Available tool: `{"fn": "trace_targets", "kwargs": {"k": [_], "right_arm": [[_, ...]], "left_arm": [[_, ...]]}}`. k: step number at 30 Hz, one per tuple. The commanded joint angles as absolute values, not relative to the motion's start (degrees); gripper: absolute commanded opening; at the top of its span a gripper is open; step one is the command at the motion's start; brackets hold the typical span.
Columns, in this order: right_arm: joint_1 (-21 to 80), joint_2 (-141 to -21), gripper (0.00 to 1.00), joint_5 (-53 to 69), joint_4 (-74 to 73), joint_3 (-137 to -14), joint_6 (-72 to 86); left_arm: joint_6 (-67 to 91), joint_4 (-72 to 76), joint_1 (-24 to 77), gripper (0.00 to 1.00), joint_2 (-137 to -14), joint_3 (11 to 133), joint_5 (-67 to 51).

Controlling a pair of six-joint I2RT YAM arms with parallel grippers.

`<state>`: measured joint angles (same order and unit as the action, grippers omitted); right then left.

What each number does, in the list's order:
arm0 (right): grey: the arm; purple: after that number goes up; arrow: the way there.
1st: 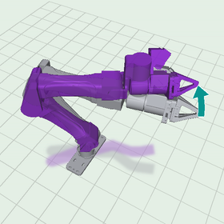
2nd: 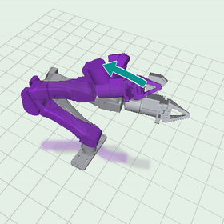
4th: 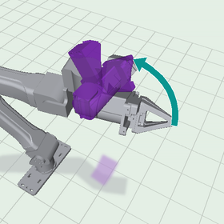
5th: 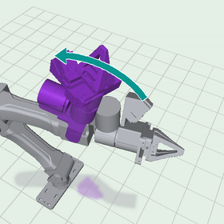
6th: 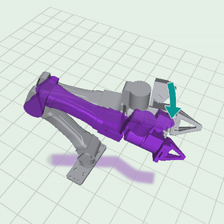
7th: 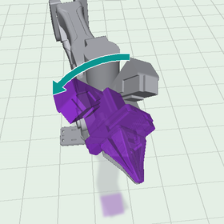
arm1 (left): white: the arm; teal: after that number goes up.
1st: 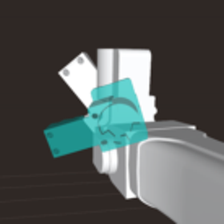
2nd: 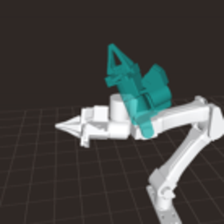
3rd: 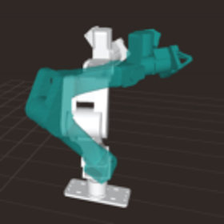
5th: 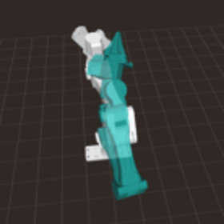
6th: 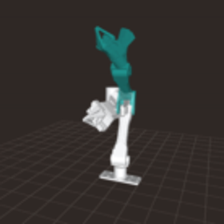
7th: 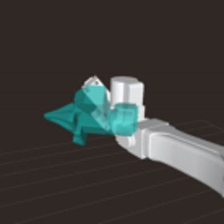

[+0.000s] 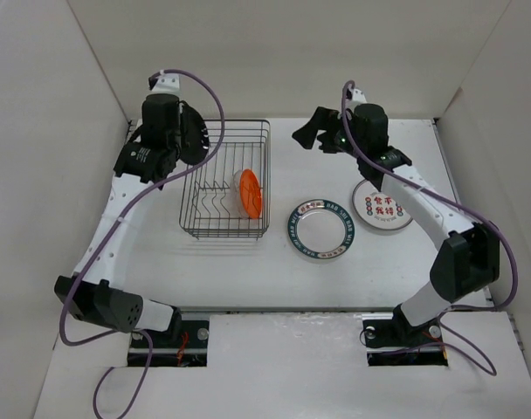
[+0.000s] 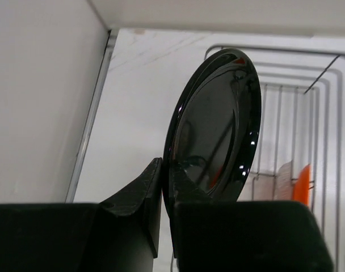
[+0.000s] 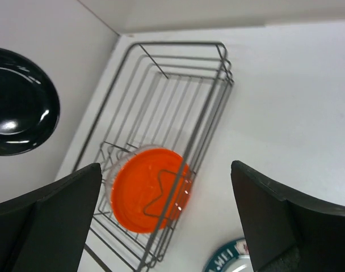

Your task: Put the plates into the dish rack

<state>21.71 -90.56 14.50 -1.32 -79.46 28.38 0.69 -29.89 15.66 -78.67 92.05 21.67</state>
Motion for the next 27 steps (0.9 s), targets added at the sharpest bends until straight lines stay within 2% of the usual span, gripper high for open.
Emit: {"fn": "trace_targets", "kwargs": {"k": [1, 14, 27], "right_arm": [[22.24, -88.15, 1.00, 8.27, -8.17, -79.64, 26.19], [19.86, -81.92, 1.00, 6.85, -10.90, -72.25, 25.66], [15.91, -80.16, 1.00, 8.53, -10.90, -69.26, 25.14]], "left_arm": [[2.10, -32.86, 15.82, 0.00, -78.93, 89.56, 29.00], [5.44, -37.61, 18.81, 0.00, -81.55, 88.50, 22.68], [6.86, -38.23, 20.04, 0.00, -86.65, 88.51, 22.94]]}}
